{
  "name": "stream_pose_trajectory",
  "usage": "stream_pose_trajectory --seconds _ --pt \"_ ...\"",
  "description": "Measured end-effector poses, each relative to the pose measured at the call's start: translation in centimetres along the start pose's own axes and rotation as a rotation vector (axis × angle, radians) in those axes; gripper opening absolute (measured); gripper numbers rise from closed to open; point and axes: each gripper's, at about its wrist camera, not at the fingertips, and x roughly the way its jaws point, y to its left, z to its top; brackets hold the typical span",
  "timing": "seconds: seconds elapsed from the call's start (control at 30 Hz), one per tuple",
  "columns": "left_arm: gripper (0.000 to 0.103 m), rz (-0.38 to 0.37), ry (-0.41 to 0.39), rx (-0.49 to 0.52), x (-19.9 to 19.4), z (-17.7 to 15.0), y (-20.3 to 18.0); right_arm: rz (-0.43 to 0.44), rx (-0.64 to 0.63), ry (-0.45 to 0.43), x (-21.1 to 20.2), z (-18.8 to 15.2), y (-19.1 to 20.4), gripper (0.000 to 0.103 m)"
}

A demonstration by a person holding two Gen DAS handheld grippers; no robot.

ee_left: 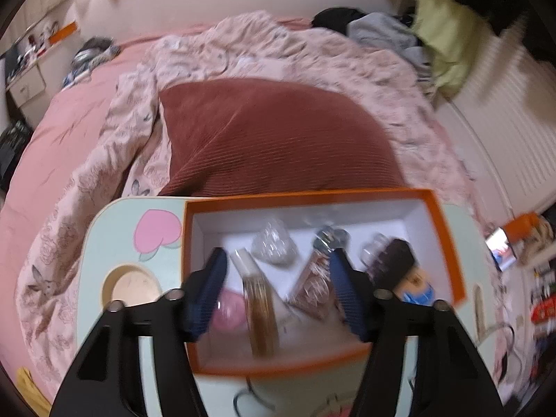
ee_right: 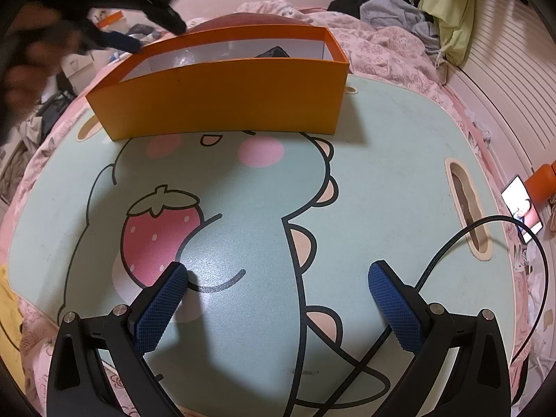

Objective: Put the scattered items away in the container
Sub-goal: 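Grasp the bubble-wrapped item inside the orange box with the left gripper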

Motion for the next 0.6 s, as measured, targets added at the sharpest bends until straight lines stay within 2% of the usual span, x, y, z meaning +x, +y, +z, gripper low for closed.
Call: stream_pose_trajectory --seconds 0.1,0.27,0.3,0.47,0.53,0.6 --pt "0.049 0.035 0.053 -0.002 2.6 0.6 -0.7 0.002 0.000 0.000 0.0 0.0 -0.1 0.103" --pt "0.046 0.133 0.053 0.047 4.8 1.0 -1.3 0.002 -0.004 -0.002 -0.3 -0.1 -0.1 0.103" --pt "0.029 0.136 0.065 0.059 5.2 0.9 -1.3 0.002 -0.004 -0.002 -0.3 -0.1 -0.2 0.103" --pt "0.026 0.132 0.067 0.114 5.2 0.4 -1.8 0.005 -0.004 -0.001 -0.1 -0.2 0.1 0.103" --pt "0.025 0.095 0.064 0.114 4.6 0.3 -1.8 0.006 -0.003 -0.001 0.0 -0.2 0.0 0.103" --pt "0.025 0.025 0.021 0.096 2.7 0.3 -1.5 0.006 -0.004 -0.002 0.0 -0.2 -0.1 0.103"
